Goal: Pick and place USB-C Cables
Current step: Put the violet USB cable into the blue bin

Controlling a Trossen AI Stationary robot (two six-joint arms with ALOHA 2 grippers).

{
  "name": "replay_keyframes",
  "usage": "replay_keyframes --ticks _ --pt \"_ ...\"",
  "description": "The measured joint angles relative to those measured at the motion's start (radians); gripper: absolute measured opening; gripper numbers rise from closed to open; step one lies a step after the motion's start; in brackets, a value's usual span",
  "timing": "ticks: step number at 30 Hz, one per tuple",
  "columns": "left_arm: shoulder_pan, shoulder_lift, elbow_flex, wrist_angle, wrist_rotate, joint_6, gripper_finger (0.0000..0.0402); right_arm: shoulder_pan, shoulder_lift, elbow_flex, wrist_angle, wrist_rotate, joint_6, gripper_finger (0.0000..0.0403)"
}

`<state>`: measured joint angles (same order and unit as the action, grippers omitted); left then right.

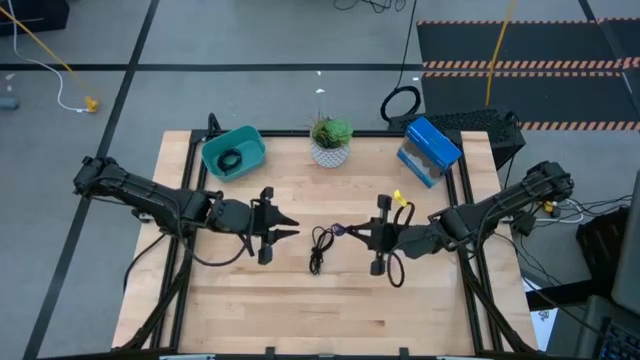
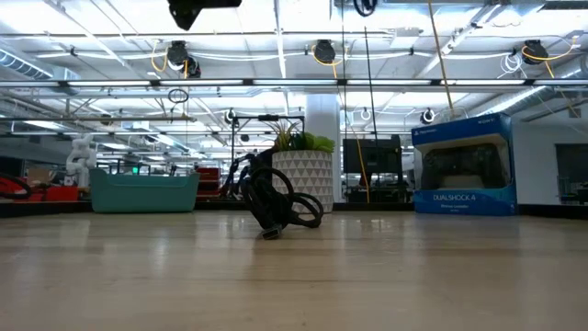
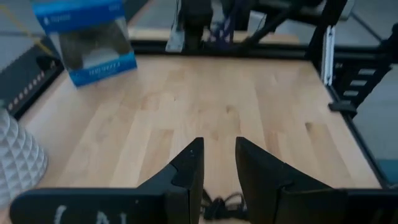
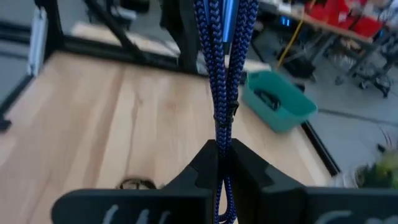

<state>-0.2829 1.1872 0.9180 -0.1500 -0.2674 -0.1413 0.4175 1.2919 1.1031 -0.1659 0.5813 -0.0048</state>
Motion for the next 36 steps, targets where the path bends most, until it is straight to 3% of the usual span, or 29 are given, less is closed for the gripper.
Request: replay_keyframes --ticks 11,17,23,36 --pt "0.0 0.0 0.0 0.115 -0.003 0.066 0.0092 -0.031 0.0 -0.196 0.53 -0.009 -0.139 0.0013" --pt "0.0 0.036 0.0 0.206 -0.004 0.113 0.0092 -0.071 0.0 -0.291 0.72 -0.047 -0.139 0.0013" --pt "0.0 0.112 0.0 0.363 -0.004 0.166 0.0109 -0.104 0.0 -0.305 0.754 -0.167 -0.085 0.0013" --pt "0.0 0.275 0.001 0.748 -0.021 0.234 0.0237 -0.104 0.0 -0.305 0.753 -0.168 -0.082 0.0013"
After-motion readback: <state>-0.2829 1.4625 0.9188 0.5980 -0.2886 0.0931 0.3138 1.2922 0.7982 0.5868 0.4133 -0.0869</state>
